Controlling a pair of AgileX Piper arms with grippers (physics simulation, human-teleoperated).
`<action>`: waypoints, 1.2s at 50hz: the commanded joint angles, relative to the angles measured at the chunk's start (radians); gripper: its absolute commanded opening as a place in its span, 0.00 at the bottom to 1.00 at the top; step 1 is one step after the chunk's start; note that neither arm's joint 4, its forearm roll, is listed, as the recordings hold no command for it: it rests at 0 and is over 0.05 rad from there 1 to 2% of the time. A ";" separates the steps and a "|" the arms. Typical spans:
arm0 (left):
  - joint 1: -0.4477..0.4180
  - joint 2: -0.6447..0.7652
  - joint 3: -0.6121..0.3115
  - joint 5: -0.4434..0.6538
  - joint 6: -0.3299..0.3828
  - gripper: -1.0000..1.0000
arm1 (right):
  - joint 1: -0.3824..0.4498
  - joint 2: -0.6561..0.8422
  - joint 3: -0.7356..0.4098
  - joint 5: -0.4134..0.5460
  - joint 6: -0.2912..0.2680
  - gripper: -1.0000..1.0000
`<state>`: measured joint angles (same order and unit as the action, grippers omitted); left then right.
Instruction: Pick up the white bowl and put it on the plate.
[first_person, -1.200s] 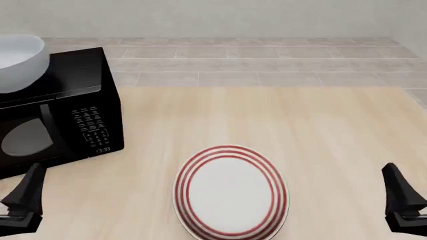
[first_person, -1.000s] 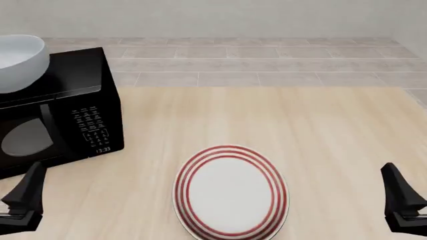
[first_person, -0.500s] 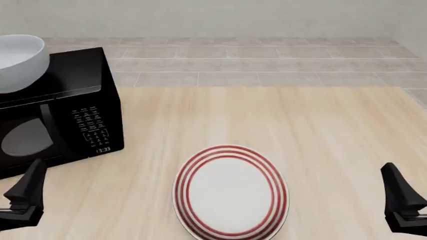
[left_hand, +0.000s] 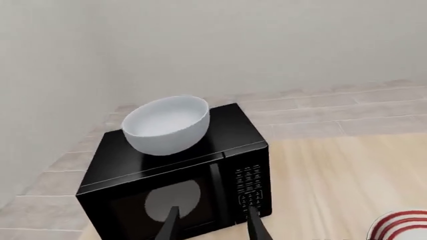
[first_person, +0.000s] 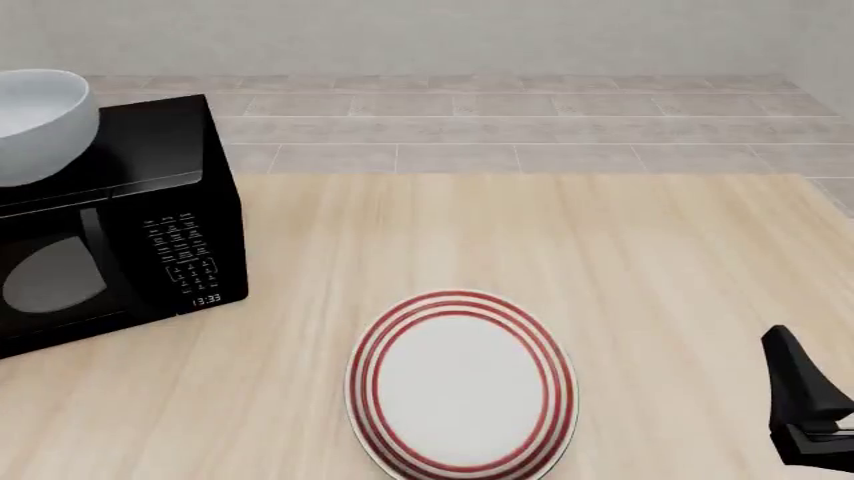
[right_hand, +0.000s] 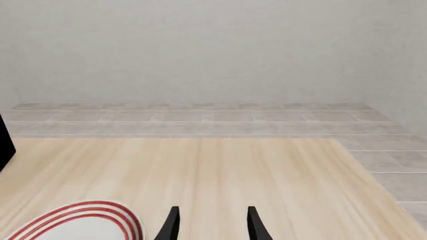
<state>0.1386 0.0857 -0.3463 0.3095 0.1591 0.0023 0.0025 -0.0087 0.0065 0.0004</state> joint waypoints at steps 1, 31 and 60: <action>0.042 0.033 -0.154 0.137 0.159 1.00 | -0.003 0.001 0.001 -0.001 -0.001 1.00; 0.044 0.207 -0.489 0.393 0.613 1.00 | -0.002 0.001 0.001 -0.001 0.000 1.00; -0.004 0.497 -0.974 0.779 0.774 1.00 | -0.002 0.001 0.001 -0.001 0.000 1.00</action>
<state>0.1495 0.5073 -1.1633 0.9745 0.9061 0.0024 0.0025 -0.0088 0.0066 0.0005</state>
